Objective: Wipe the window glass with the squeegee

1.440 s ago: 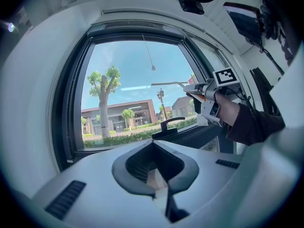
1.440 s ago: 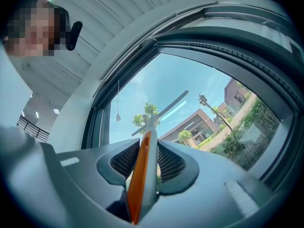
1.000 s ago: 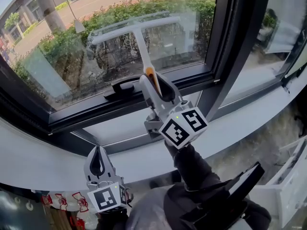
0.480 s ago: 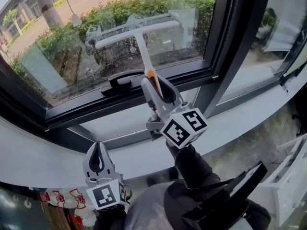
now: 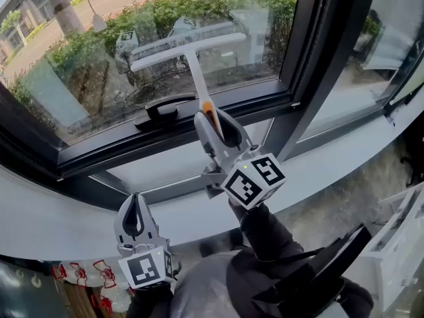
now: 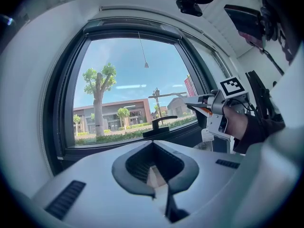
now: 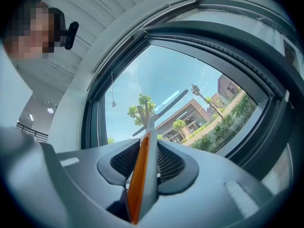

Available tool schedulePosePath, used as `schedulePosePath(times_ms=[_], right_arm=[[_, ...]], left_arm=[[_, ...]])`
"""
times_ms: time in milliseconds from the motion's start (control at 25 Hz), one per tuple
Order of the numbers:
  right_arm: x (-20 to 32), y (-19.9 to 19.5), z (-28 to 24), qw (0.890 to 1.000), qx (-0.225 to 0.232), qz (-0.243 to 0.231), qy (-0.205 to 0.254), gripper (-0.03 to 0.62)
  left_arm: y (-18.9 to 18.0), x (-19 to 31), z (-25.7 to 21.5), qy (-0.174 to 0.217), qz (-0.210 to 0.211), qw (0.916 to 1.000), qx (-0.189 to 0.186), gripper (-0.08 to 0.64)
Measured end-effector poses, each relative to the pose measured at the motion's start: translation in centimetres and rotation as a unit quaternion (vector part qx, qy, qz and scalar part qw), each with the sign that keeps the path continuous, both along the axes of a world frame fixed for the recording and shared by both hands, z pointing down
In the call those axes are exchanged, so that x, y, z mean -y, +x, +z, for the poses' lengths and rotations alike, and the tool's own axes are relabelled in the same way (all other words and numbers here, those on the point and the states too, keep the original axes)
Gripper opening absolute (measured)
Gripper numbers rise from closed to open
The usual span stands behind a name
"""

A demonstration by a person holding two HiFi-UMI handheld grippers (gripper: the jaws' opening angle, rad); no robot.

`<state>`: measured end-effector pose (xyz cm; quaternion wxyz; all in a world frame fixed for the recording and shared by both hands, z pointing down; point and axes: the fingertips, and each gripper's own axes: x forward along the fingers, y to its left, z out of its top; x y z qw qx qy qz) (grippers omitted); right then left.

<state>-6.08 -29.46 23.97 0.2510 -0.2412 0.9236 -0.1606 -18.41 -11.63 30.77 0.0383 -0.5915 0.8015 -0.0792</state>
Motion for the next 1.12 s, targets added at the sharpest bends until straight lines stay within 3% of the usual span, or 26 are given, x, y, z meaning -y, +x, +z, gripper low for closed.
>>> schedulePosePath(times_ms=[1120], right_arm=[[-0.6, 0.6, 5.1, 0.998, -0.018, -0.006, -0.063, 0.110]], left_arm=[[0.5, 0.5, 0.9, -0.011, 0.025, 0.9996, -0.001, -0.002]])
